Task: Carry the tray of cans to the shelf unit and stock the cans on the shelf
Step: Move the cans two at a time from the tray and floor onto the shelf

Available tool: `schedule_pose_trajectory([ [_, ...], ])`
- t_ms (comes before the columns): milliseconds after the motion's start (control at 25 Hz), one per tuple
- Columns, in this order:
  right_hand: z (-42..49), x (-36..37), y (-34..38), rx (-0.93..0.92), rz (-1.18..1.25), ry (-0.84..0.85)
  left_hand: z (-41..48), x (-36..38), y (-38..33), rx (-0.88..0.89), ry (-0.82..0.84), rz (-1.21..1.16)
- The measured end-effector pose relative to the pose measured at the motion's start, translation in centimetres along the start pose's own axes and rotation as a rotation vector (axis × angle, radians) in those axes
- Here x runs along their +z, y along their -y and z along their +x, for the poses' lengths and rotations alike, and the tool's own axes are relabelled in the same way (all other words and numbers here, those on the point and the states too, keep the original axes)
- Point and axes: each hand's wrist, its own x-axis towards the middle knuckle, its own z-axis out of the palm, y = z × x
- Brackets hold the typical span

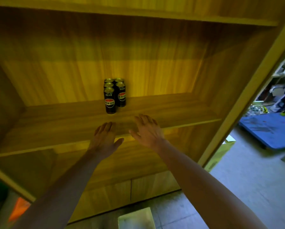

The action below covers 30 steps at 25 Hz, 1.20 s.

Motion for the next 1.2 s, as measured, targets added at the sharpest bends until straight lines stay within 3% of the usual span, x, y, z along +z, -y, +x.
schedule_pose_trajectory([
  [200,-5.9,4.2,0.8,-0.055,0.075,-0.035,-5.5,5.6,-1.1,0.021,0.07,-0.012],
  [360,-10.7,14.8,0.4,-0.116,0.111,-0.031,-9.4,16.5,-1.0,-0.045,0.183,-0.044],
  [520,-17.3,33.8,-1.1,-0.108,0.153,0.096,-14.2,35.5,-0.4,-0.115,0.254,-0.128],
  [720,-27.9,63.3,-3.1,-0.093,0.191,0.322,-24.0,64.7,1.0,-0.182,0.391,-0.236],
  [880,-34.5,80.7,-3.9,-0.053,0.236,0.486,-29.1,81.4,1.9,-0.287,0.5,-0.376],
  [1000,-37.1,87.0,-3.6,-0.054,0.35,0.582,-31.1,87.2,2.9,-0.351,0.539,-0.487],
  [1200,-38.2,90.3,-4.0,-0.025,0.486,0.651,-32.0,89.4,3.9,-0.325,0.521,-0.613],
])
